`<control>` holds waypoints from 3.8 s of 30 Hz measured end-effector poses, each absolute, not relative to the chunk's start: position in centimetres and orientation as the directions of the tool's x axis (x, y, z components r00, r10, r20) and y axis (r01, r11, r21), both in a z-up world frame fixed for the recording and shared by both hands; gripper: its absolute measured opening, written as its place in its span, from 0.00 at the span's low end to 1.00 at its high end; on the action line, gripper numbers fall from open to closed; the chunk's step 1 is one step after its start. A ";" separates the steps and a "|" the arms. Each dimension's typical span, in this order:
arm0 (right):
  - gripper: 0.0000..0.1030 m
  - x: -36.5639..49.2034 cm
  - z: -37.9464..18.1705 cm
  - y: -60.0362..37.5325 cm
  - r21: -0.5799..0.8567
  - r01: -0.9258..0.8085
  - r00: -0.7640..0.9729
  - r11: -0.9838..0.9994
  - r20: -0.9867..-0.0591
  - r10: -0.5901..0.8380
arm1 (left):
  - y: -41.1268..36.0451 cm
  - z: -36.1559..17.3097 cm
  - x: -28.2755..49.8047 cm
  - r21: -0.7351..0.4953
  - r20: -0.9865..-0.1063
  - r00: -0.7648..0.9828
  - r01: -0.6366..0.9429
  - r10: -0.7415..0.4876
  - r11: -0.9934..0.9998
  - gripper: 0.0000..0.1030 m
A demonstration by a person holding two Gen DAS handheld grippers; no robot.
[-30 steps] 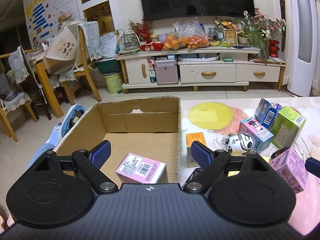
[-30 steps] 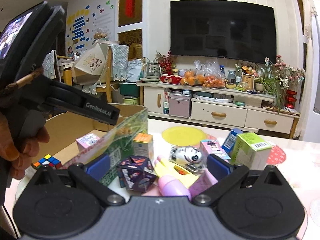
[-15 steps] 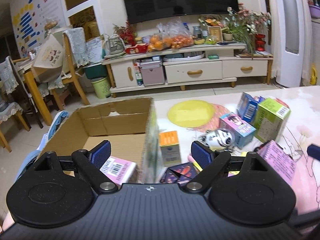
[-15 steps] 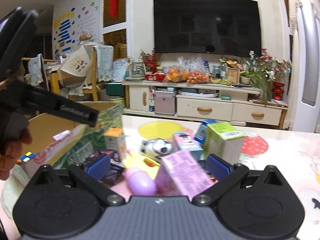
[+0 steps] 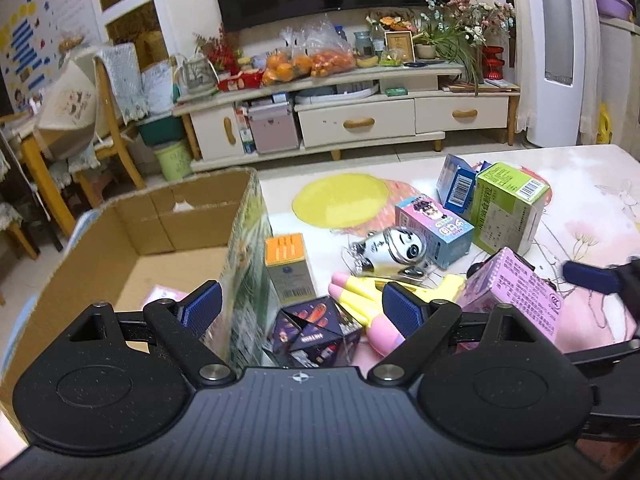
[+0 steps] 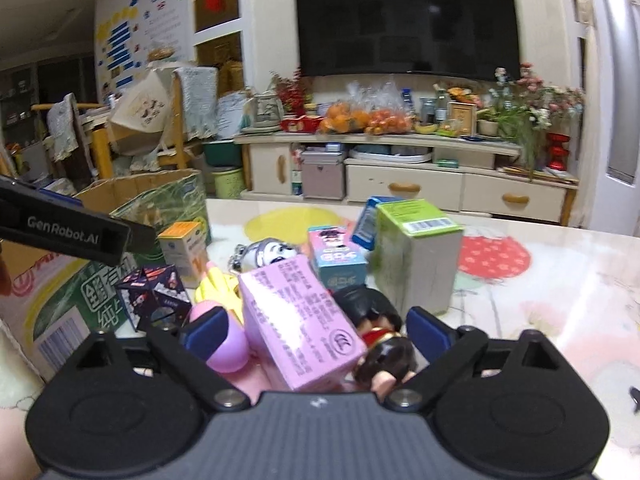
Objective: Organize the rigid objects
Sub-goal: 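Move the right tool to the pink printed carton and grasp it, then grasp the black-haired doll figurine with the left tool while the right tool holds the carton, then carry the doll in the left tool while the right tool carries the carton to the cardboard box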
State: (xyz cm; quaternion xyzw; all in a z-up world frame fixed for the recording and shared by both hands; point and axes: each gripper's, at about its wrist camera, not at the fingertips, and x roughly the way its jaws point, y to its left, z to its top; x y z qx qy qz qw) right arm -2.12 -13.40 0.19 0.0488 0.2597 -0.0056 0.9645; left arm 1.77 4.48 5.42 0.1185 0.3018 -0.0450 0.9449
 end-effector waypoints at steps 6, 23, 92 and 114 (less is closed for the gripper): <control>0.61 -1.6 -0.3 -12.5 0.041 -0.048 0.847 0.998 -0.528 0.062 | 4.0 5.7 1.7 0.167 -0.576 0.817 0.159 -0.034 0.973 1.00; 0.42 -6.7 3.3 -19.1 0.187 0.107 0.903 0.977 -0.429 -0.017 | 1.2 4.9 0.9 0.126 -0.572 0.806 0.268 -0.151 0.955 1.00; 0.43 -4.9 -0.6 -23.4 0.132 0.284 0.791 0.950 -0.592 -0.154 | -7.7 -2.1 5.1 -0.134 -0.692 0.666 0.263 -0.280 0.955 0.81; 0.43 -2.4 3.4 -14.8 0.057 0.155 0.829 0.986 -0.551 -0.098 | -3.3 1.3 3.3 -0.166 -0.597 0.752 0.224 -0.278 0.960 0.81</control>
